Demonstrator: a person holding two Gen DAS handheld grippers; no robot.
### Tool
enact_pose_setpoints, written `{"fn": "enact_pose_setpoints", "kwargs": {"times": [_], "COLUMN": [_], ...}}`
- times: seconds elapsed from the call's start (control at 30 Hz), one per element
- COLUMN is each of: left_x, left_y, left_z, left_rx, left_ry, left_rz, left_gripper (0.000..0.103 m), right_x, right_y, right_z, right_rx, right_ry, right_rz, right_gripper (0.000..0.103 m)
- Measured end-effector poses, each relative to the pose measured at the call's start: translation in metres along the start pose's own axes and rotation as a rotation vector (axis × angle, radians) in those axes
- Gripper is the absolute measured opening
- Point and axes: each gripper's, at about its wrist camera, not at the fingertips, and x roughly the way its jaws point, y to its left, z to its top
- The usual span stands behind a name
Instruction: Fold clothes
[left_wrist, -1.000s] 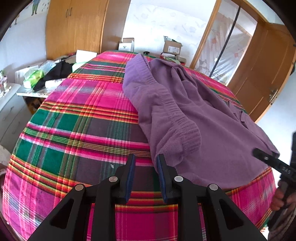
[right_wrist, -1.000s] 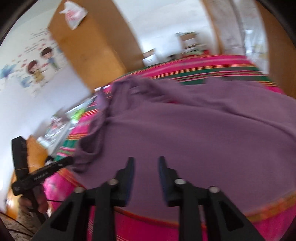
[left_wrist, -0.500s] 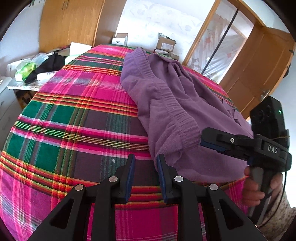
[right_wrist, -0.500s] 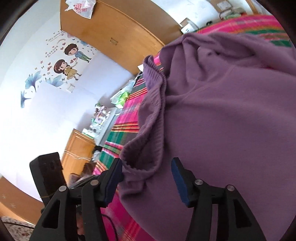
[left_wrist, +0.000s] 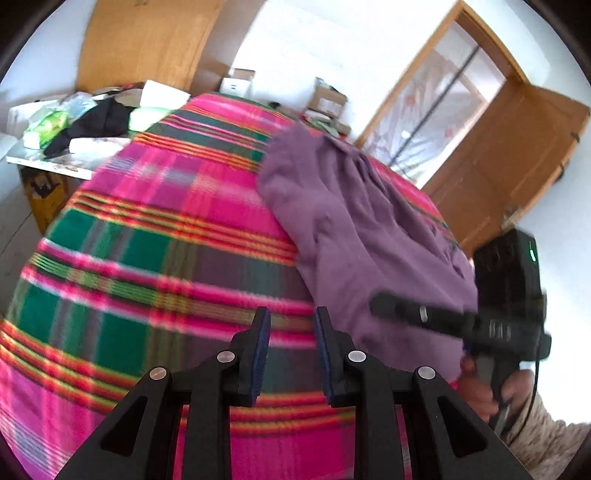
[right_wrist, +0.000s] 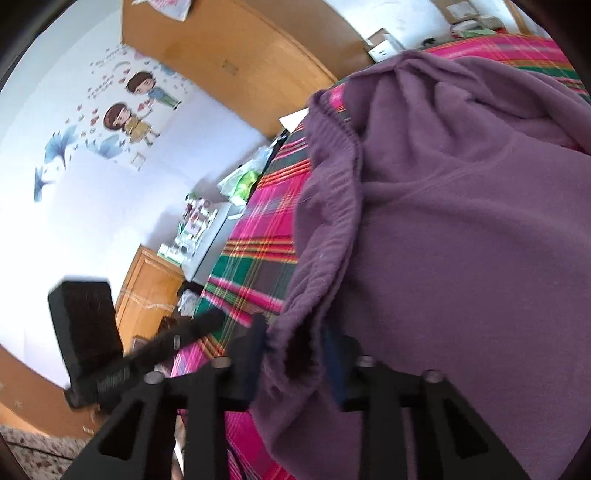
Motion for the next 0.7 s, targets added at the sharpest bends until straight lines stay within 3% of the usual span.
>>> {"fn": "enact_pose_setpoints", "kwargs": {"times": [0.2, 0.43, 0.7], "left_x": [0.000, -0.003, -0.015], "left_y": [0.016, 0.032, 0.059], "left_z": [0.015, 0.002, -0.010], "left_rx": [-0.059, -0.130, -0.231], "left_ry": [-0.004, -0.009, -0.028], "left_rz": [-0.013, 0.007, 0.023], "left_gripper": [0.025, 0.025, 0.025], "right_x": [0.008, 0.041, 0.059], "right_y": [0.029, 0.053, 0.067], "right_z": [0.004, 0.004, -0.001], "right_rx": [-0.116, -0.193, -0.248], "right_ry": [0.009, 0.086, 0.163], "right_rz": [0.001, 0.011, 0.030], "right_gripper": [0.016, 0.016, 0.025]}}
